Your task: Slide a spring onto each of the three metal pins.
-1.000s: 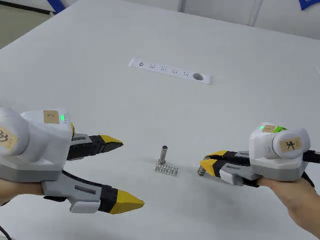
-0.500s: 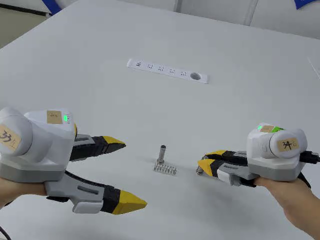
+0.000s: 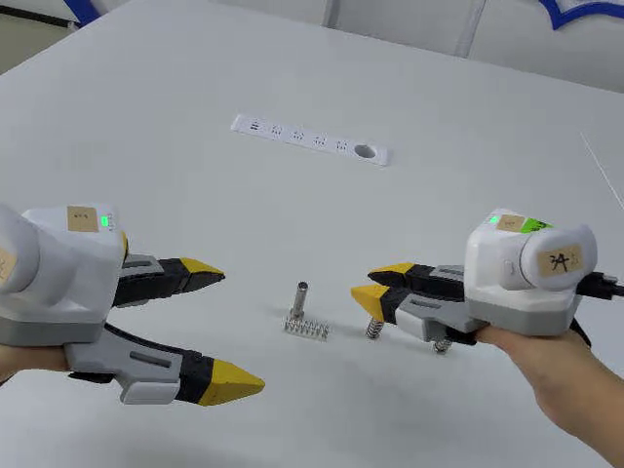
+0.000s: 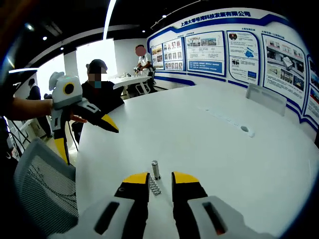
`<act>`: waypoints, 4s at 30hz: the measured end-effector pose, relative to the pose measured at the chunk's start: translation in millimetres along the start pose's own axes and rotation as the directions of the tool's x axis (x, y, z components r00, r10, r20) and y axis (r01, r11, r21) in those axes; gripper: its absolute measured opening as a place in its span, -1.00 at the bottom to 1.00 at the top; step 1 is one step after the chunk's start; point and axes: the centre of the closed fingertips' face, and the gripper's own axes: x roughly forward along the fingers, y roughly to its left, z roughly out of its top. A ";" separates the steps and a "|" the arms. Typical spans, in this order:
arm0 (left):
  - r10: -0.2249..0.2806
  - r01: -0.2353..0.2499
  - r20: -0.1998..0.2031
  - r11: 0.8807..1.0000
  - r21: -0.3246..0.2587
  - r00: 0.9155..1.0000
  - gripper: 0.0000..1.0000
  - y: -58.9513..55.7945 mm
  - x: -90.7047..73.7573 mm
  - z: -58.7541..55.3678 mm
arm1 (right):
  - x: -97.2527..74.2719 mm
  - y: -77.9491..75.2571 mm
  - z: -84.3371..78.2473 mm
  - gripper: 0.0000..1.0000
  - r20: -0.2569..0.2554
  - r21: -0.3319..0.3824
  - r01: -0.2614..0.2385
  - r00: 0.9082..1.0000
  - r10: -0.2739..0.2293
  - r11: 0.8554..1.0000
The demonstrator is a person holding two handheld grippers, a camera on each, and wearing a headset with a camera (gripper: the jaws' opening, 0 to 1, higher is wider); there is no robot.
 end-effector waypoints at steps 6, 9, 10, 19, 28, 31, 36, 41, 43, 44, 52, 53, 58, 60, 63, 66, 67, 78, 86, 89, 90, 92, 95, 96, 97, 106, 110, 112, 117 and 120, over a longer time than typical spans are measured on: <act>0.007 -0.007 0.012 1.000 -0.002 1.000 0.56 3.4 -2.2 -0.3 | 24.7 10.3 -25.5 -0.63 -0.181 -0.179 -0.042 0.983 0.009 0.983; 0.014 -0.014 0.010 1.000 -0.007 1.000 0.55 5.3 -4.1 -4.8 | 32.1 7.8 -40.9 -0.64 -0.262 -0.284 -0.048 0.964 -0.029 0.958; 0.014 -0.014 0.010 1.000 -0.009 1.000 0.55 5.3 -4.5 -6.2 | 34.1 8.5 -44.8 -0.64 -0.278 -0.291 -0.054 0.960 -0.031 0.955; 0.020 -0.020 -0.017 1.000 -0.017 1.000 0.54 6.0 -7.3 -20.9 | 56.5 16.2 -64.3 -0.64 -0.350 -0.274 -0.116 0.937 0.013 0.955; 0.032 -0.031 0.022 0.998 -0.051 0.999 0.49 9.3 -11.1 -18.3 | 65.7 11.4 -72.3 -0.71 -0.413 -0.295 -0.152 0.911 0.018 0.943; 0.037 -0.034 0.037 0.997 -0.062 0.999 0.49 11.5 -11.9 -15.4 | 65.4 10.4 -76.1 -0.72 -0.437 -0.292 -0.160 0.899 0.017 0.943; 0.035 -0.034 0.027 0.998 -0.052 0.999 0.47 13.1 -11.2 -16.0 | 65.2 12.1 -76.3 -0.74 -0.452 -0.218 -0.163 0.891 0.048 0.962; 0.024 -0.023 0.017 0.999 -0.045 1.000 0.45 11.3 -8.1 -15.7 | 65.5 11.0 -76.4 -0.77 -0.455 -0.177 -0.159 0.888 0.062 0.971; 0.034 -0.034 0.001 0.999 -0.012 0.999 0.43 11.7 -7.3 -16.5 | 65.7 12.5 -75.5 -0.78 -0.457 -0.237 -0.169 0.888 0.044 0.957; 0.044 -0.044 -0.003 0.999 0.006 0.999 0.40 13.0 -7.6 -16.4 | 65.7 14.4 -75.9 -0.78 -0.458 -0.234 -0.165 0.888 0.041 0.958; 0.030 -0.030 -0.014 0.999 -0.009 0.999 0.34 9.2 -6.4 -17.7 | 58.3 21.2 -64.1 -0.79 -0.432 -0.255 -0.180 0.900 0.054 0.950; 0.026 -0.026 -0.018 1.000 -0.007 0.999 0.34 7.9 -5.5 -18.1 | 55.8 23.3 -59.2 -0.79 -0.421 -0.258 -0.181 0.905 0.058 0.949; 0.020 -0.019 -0.030 1.000 0.014 0.999 0.30 4.9 -0.8 -16.2 | 41.6 33.7 -43.3 -0.79 -0.398 -0.307 -0.208 0.915 0.073 0.929; 0.014 -0.013 -0.027 1.000 0.024 1.000 0.27 3.0 1.0 -13.7 | 35.8 39.5 -34.6 -0.79 -0.385 -0.333 -0.217 0.920 0.078 0.917; -0.003 0.005 -0.033 0.999 0.054 0.999 0.19 -1.9 4.2 -9.7 | 25.2 58.1 -16.6 -0.79 -0.360 -0.391 -0.261 0.926 0.115 0.883; -0.019 0.021 -0.031 0.998 0.064 0.999 0.07 -5.7 6.2 -4.9 | 17.1 70.7 -8.4 -0.79 -0.354 -0.432 -0.283 0.927 0.128 0.856; -0.023 0.025 -0.030 0.997 0.067 0.999 0.03 -6.7 6.7 -3.9 | 15.6 73.8 -6.3 -0.79 -0.351 -0.439 -0.288 0.927 0.132 0.851; -0.070 0.073 -0.025 0.987 0.143 0.997 -0.29 -23.3 9.2 4.9 | 1.0 98.7 5.0 -0.79 -0.351 -0.504 -0.332 0.922 0.162 0.797; -0.111 0.117 -0.039 0.977 0.179 0.993 -0.61 -37.0 12.6 6.4 | -6.9 111.7 6.7 -0.79 -0.357 -0.527 -0.366 0.914 0.191 0.767; -0.116 0.121 -0.038 0.976 0.182 0.993 -0.74 -38.2 13.2 7.2 | -8.9 113.0 5.6 -0.79 -0.367 -0.549 -0.371 0.912 0.183 0.749; -0.118 0.123 -0.040 0.976 0.182 0.992 -0.75 -39.1 13.4 7.1 | -9.1 112.7 5.9 -0.79 -0.366 -0.550 -0.370 0.913 0.182 0.749; -0.129 0.135 -0.046 0.972 0.194 0.991 -0.77 -41.2 13.3 6.9 | -10.1 113.1 6.4 -0.79 -0.366 -0.550 -0.371 0.912 0.183 0.748; -0.138 0.145 -0.048 0.969 0.201 0.989 -0.79 -42.5 12.1 8.3 | -12.0 114.0 8.2 -0.79 -0.361 -0.548 -0.367 0.914 0.184 0.752; -0.146 0.152 -0.047 0.966 0.208 0.988 -0.79 -43.8 11.9 8.9 | -13.1 114.8 8.1 -0.78 -0.363 -0.543 -0.376 0.911 0.194 0.751; -0.148 0.154 -0.048 0.965 0.212 0.988 -0.79 -44.3 11.9 9.0 | -13.8 114.9 7.8 -0.78 -0.366 -0.539 -0.381 0.909 0.199 0.751; -0.169 0.173 -0.037 0.960 0.218 0.985 -0.80 -48.6 10.2 13.5 | -19.5 109.9 3.3 -0.66 -0.340 -0.471 -0.381 0.911 0.235 0.796; -0.177 0.181 -0.038 0.958 0.221 0.983 -0.80 -50.3 9.7 13.3 | -19.4 108.3 3.2 -0.73 -0.332 -0.439 -0.391 0.907 0.259 0.809; -0.175 0.179 -0.038 0.959 0.222 0.984 -0.80 -50.1 9.8 13.7 | -19.1 109.7 2.2 -0.77 -0.332 -0.422 -0.398 0.904 0.269 0.814; -0.172 0.176 -0.039 0.959 0.221 0.984 -0.79 -49.1 9.8 13.0 | -21.3 110.8 6.7 -0.78 -0.306 -0.354 -0.407 0.901 0.307 0.842; -0.167 0.173 -0.044 0.960 0.221 0.985 -0.79 -48.6 10.0 12.6 | -23.9 112.3 14.6 -0.79 -0.279 -0.344 -0.410 0.903 0.325 0.845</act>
